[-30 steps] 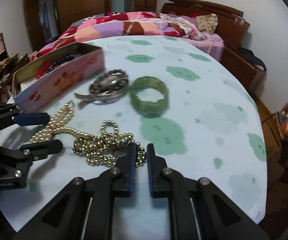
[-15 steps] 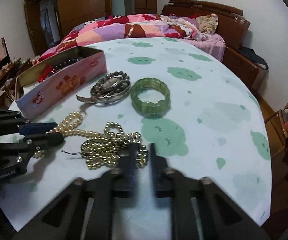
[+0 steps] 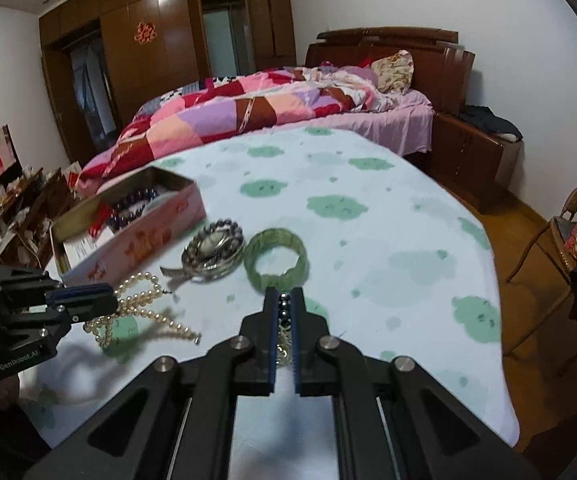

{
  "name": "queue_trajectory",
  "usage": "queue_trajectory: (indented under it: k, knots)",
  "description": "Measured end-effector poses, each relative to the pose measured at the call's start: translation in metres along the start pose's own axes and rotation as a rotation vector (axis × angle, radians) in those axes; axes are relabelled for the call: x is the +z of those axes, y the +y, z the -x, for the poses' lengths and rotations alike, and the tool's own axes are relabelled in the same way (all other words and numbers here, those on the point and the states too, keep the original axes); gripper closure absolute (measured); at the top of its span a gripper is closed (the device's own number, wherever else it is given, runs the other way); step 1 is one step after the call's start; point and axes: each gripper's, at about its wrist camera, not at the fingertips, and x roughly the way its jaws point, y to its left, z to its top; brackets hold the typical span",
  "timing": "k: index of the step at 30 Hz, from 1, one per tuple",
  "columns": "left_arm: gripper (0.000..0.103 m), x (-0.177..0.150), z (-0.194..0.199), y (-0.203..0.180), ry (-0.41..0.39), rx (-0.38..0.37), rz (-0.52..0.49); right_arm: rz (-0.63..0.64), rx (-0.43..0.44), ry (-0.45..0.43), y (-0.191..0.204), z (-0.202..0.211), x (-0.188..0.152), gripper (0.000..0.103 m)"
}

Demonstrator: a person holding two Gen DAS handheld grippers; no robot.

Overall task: Organize jewelry
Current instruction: 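Grasp the pearl necklace with the left tool while the right tool grasps the gold bead chain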

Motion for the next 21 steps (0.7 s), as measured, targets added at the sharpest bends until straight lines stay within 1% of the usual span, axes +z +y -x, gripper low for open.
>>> queue_trajectory:
  k: [5, 13, 21]
  knots:
    - [0.097, 0.009, 0.015, 0.004, -0.049, 0.007, 0.005, -0.019, 0.012, -0.023, -0.003, 0.008, 0.005, 0.096]
    - [0.097, 0.022, 0.034, 0.01, -0.107, 0.018, 0.012, -0.009, 0.032, -0.076, 0.006, 0.023, 0.016, 0.096]
    - [0.097, 0.033, 0.048, 0.019, -0.152, 0.035, 0.013, -0.003, 0.056, -0.106, 0.011, 0.032, 0.026, 0.096]
